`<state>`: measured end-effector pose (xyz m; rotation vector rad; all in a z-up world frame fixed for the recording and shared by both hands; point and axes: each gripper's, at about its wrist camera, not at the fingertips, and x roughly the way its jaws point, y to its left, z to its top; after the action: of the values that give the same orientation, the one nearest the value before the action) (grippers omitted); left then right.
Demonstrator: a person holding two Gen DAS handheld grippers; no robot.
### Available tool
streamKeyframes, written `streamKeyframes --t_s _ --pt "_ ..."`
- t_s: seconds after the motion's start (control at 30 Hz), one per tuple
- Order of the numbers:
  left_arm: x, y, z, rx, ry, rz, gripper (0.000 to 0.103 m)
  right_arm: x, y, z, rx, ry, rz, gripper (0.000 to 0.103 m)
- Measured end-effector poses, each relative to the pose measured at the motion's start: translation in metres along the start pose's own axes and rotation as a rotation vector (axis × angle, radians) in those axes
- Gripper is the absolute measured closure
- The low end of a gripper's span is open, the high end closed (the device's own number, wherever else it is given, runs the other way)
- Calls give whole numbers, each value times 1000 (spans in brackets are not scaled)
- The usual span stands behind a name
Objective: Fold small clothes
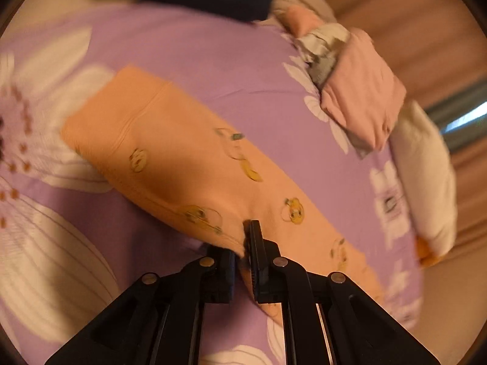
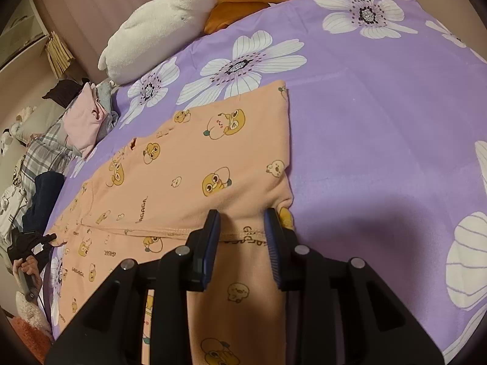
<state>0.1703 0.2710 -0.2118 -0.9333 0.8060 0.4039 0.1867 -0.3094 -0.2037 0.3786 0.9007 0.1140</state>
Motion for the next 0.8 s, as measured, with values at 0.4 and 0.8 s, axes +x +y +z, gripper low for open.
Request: streamKeyframes --t_s 0.4,0.8 --pt "-27 -113 -25 272 -119 -22 101 -21 -21 12 15 76 -14 72" --pt "16 -321 -242 959 58 -106 100 -45 -64 20 249 30 -3 71"
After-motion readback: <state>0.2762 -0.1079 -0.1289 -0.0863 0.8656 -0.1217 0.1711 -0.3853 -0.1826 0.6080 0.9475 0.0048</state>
